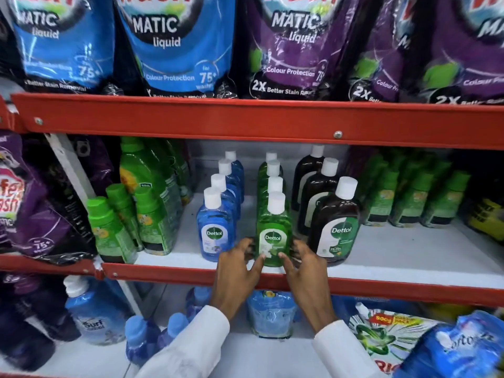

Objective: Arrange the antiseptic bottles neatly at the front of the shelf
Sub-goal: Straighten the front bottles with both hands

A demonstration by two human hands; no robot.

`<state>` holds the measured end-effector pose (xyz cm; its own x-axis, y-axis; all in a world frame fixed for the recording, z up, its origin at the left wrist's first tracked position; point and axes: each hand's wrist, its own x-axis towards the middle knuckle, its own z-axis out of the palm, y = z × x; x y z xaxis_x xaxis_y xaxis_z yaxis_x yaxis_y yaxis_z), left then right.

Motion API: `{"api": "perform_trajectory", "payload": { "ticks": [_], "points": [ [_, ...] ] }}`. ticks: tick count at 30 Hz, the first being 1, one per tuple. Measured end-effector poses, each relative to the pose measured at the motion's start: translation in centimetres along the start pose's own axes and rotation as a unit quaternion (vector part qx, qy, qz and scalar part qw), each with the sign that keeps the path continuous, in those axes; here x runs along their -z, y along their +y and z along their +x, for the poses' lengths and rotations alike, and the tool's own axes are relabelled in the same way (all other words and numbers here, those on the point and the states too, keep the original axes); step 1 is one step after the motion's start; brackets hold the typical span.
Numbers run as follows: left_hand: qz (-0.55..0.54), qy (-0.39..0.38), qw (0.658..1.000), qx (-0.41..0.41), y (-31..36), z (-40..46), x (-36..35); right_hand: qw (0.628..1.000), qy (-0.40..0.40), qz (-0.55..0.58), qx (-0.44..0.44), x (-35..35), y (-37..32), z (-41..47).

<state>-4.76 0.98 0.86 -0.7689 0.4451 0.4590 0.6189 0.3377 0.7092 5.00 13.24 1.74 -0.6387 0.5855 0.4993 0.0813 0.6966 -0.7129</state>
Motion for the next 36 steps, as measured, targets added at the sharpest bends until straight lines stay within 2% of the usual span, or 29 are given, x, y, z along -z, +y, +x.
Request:
{"api": "perform_trajectory", "payload": {
  "ticks": [11, 14, 16, 19, 21, 23, 25, 28, 30, 36],
  "points": [
    [-0.010, 0.015, 1.000, -0.008, -0.2, -0.2, -0.4, 0.999, -0.032, 0.022, -0.007, -0.1, 1.3, 0.9],
    [-0.012, 0.044, 0.999, -0.006, 0.3, -0.8, -0.2, 0.998, -0.033, 0.055, -0.015, 0.2, 1.1, 0.6],
    [-0.004, 0.095, 0.995, -0.010, 0.7, -1.5, 0.0, 0.996, -0.002, 0.079, -0.035, 0.8, 1.5, -0.5],
    [-0.011, 0.156, 0.983, -0.098, 2.6, -3.0, -0.8, 0.993, 0.096, 0.074, -0.001, 3.3, 2.5, -2.3],
    [-0.030, 0.130, 0.982, -0.137, 4.5, -3.6, -2.5, 0.985, 0.156, 0.068, 0.010, 5.5, 3.7, -2.0],
    [-0.032, 0.082, 0.989, -0.117, 6.3, -3.6, -4.5, 0.977, 0.200, 0.073, -0.023, 7.5, 5.2, -0.8],
    [-0.013, 0.032, 0.997, -0.071, 7.2, -3.1, -6.2, 0.984, 0.160, 0.062, -0.052, 9.0, 6.9, 0.8],
    [0.036, -0.001, 0.998, -0.043, 7.6, -2.1, -7.9, 0.998, -0.015, 0.025, -0.050, 10.3, 8.9, 2.9],
    [0.052, -0.013, 0.998, -0.027, 7.7, -1.5, -8.4, 0.995, -0.086, 0.015, -0.039, 10.4, 9.5, 3.8],
    [0.057, -0.009, 0.998, -0.011, 7.6, -0.7, -9.1, 0.997, -0.076, 0.020, -0.004, 10.5, 10.9, 4.1]
  ]
}}
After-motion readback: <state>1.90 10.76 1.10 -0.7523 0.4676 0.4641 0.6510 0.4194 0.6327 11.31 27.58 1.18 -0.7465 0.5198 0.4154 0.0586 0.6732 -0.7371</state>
